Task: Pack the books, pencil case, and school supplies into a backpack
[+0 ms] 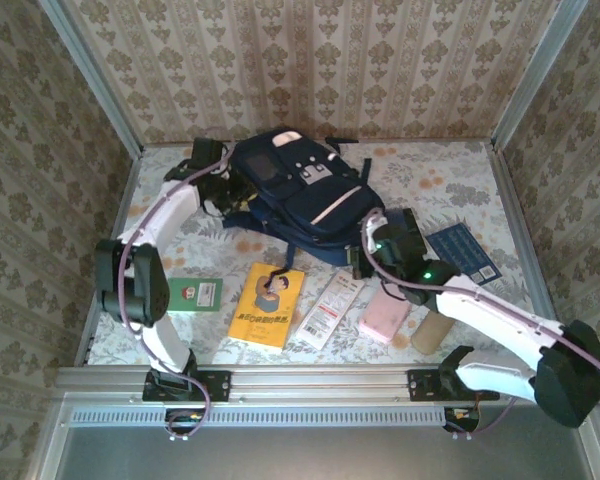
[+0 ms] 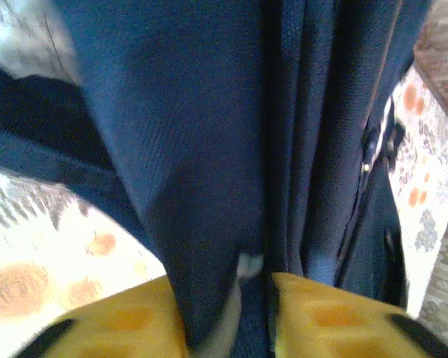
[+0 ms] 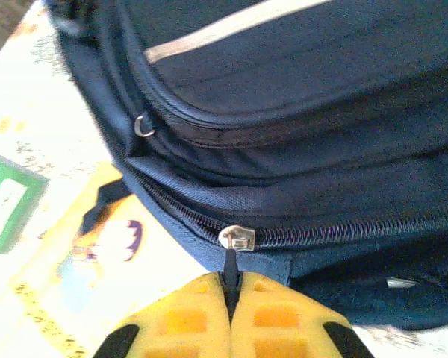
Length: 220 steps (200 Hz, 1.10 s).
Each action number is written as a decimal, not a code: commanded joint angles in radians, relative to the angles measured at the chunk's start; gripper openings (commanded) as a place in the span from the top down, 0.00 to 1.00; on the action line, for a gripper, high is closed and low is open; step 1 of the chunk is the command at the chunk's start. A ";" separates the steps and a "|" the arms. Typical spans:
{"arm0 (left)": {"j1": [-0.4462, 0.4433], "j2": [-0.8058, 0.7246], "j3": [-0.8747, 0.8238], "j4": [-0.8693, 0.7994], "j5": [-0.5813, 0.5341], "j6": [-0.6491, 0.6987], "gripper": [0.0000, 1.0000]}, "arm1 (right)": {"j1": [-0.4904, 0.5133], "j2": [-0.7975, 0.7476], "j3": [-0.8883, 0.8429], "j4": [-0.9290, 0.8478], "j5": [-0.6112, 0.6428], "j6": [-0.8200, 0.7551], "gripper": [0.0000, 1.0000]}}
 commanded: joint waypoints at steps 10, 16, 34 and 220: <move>0.017 -0.114 -0.024 -0.095 -0.019 -0.005 0.45 | 0.074 0.123 0.088 0.169 0.013 0.186 1.00; 0.016 -0.147 -0.062 -0.091 -0.016 -0.028 0.43 | 0.084 0.146 0.092 0.198 0.020 0.215 1.00; 0.013 -0.245 -0.190 -0.074 0.010 -0.094 0.40 | 0.107 0.221 0.100 0.279 0.040 0.283 1.00; -0.186 -0.232 -0.654 0.499 0.119 -0.603 0.56 | 0.132 0.365 0.140 0.414 -0.049 0.333 1.00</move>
